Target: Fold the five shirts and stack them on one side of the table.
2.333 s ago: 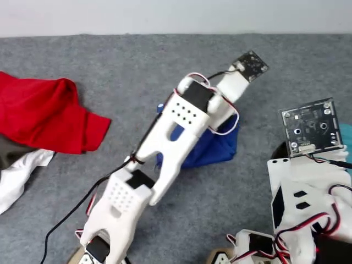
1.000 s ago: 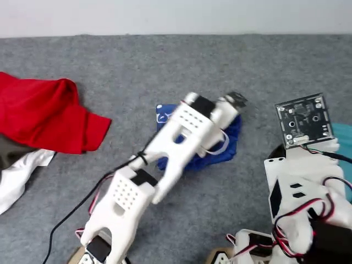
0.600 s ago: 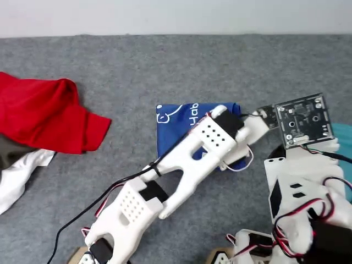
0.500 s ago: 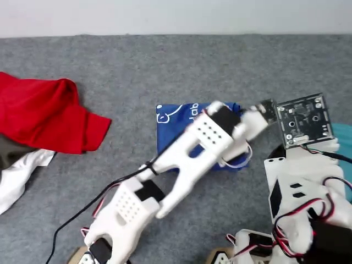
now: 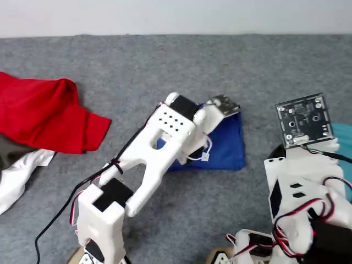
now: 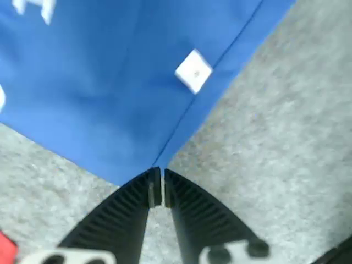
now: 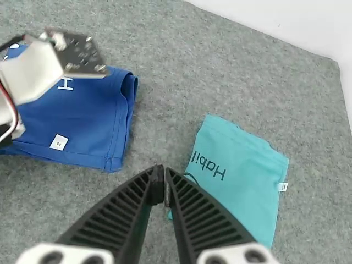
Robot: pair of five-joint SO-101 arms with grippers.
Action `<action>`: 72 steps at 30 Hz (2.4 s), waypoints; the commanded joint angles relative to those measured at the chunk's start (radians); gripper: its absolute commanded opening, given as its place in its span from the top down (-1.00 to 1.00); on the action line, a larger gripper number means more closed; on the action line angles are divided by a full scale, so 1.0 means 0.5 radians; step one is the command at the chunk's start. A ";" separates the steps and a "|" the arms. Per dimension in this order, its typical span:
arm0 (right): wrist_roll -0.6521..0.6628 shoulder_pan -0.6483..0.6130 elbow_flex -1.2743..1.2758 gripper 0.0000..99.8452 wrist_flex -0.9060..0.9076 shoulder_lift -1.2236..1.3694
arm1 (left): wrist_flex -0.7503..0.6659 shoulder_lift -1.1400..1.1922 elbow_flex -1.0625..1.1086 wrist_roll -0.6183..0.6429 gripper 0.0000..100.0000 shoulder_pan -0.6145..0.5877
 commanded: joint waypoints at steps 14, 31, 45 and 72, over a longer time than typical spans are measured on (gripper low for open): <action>0.000 0.008 0.399 0.98 -0.275 0.011 | 0.003 -0.233 -0.149 -0.089 0.97 -0.381; 0.000 -0.520 1.092 0.98 -1.499 0.704 | 0.153 -0.933 -0.164 -0.239 0.97 -1.129; 0.040 -0.744 1.089 0.98 -2.542 1.545 | 0.083 -1.071 -0.152 -0.328 0.97 -1.703; -0.255 -0.720 0.629 0.87 -1.843 1.656 | 0.095 -1.074 -0.146 -0.454 0.97 -1.734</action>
